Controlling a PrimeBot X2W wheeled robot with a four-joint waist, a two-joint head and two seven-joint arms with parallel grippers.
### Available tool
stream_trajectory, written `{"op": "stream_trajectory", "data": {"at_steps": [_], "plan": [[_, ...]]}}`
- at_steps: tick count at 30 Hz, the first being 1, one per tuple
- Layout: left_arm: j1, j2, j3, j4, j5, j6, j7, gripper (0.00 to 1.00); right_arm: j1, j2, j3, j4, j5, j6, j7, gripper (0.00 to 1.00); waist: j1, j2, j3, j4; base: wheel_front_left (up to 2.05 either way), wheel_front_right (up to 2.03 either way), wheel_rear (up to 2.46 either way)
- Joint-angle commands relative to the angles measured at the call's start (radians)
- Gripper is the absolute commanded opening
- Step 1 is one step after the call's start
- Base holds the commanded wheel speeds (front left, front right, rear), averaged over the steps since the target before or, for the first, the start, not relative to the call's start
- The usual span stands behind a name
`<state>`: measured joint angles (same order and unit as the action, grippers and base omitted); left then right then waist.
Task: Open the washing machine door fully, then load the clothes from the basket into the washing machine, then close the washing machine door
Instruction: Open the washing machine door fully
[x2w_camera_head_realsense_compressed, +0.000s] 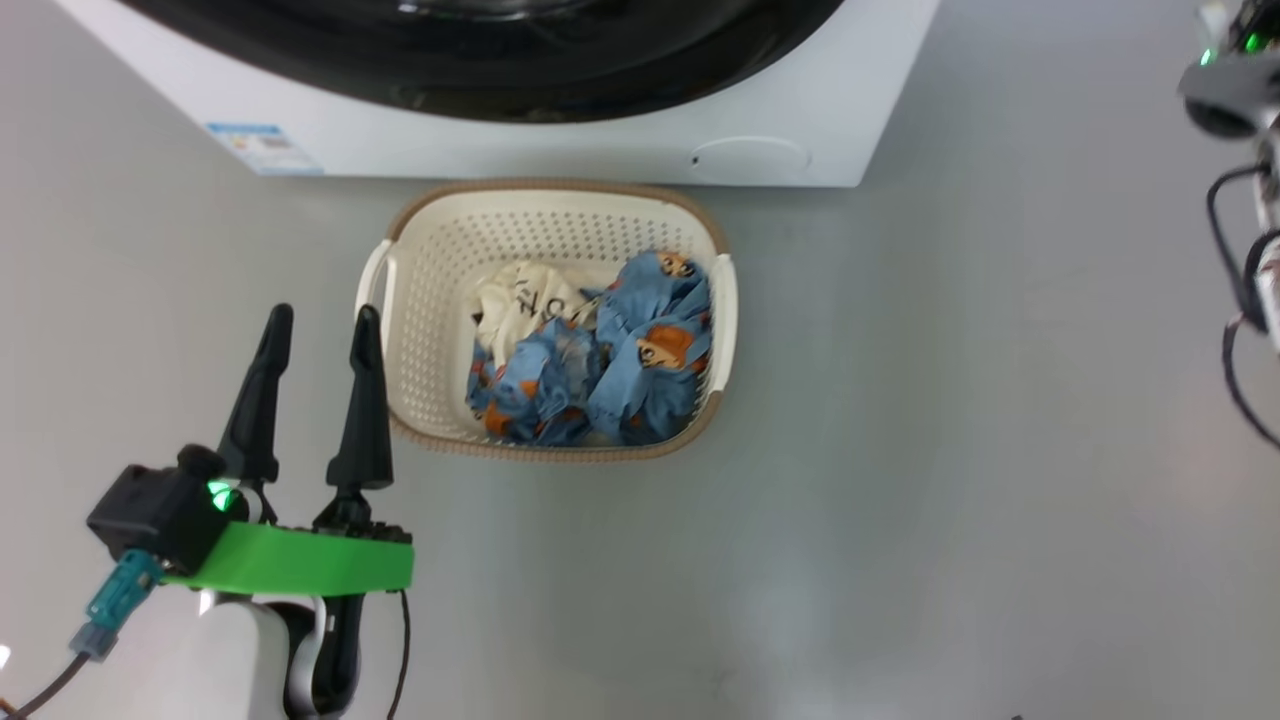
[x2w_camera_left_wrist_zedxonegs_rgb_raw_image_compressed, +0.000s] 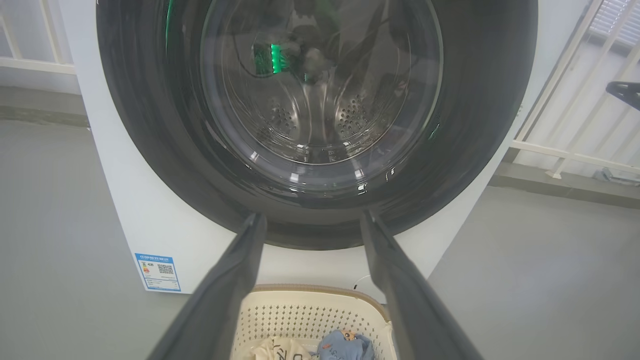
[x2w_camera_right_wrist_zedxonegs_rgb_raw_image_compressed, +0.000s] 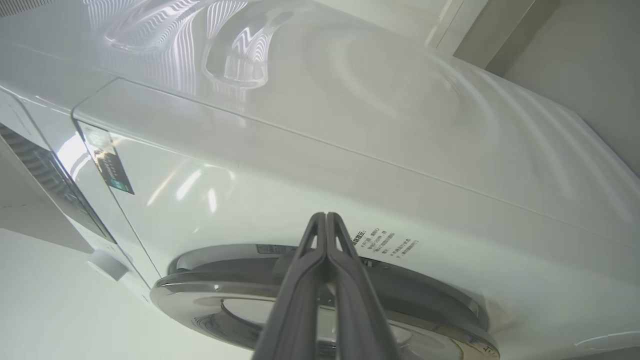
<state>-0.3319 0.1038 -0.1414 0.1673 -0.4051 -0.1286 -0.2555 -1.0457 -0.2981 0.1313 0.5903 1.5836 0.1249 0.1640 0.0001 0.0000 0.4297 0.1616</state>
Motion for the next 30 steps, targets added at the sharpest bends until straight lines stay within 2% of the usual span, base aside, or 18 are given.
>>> {"op": "stream_trajectory", "data": {"at_steps": [1, 14, 21, 30], "plan": [[-0.027, 0.016, 0.026, -0.032, -0.011, -0.002, -0.006, 1.0, -0.041, 0.002, 0.006, -0.012, 0.008, 0.006, 0.008, 0.0, -0.0001, 0.0, 0.033, 0.032, 0.0, 0.0, 0.0], [-0.044, -0.013, 0.023, -0.02, -0.024, -0.002, -0.006, 1.0, -0.206, 0.029, 0.074, 0.098, 0.023, 0.006, 0.202, 0.0, -0.0001, 0.0, 0.091, 0.083, 0.0, 0.0, 0.0], [-0.054, -0.025, 0.018, -0.016, -0.031, -0.002, -0.006, 1.0, -0.29, 0.05, 0.103, 0.134, 0.008, 0.006, 0.248, 0.0, -0.0001, 0.0, 0.11, 0.097, 0.0, 0.0, 0.0], [-0.057, -0.037, 0.014, -0.008, -0.037, -0.002, -0.006, 1.0, -0.358, 0.048, 0.12, 0.189, 0.001, 0.006, 0.306, 0.0, -0.0001, 0.0, 0.117, 0.122, 0.0, 0.0, 0.0]]}}
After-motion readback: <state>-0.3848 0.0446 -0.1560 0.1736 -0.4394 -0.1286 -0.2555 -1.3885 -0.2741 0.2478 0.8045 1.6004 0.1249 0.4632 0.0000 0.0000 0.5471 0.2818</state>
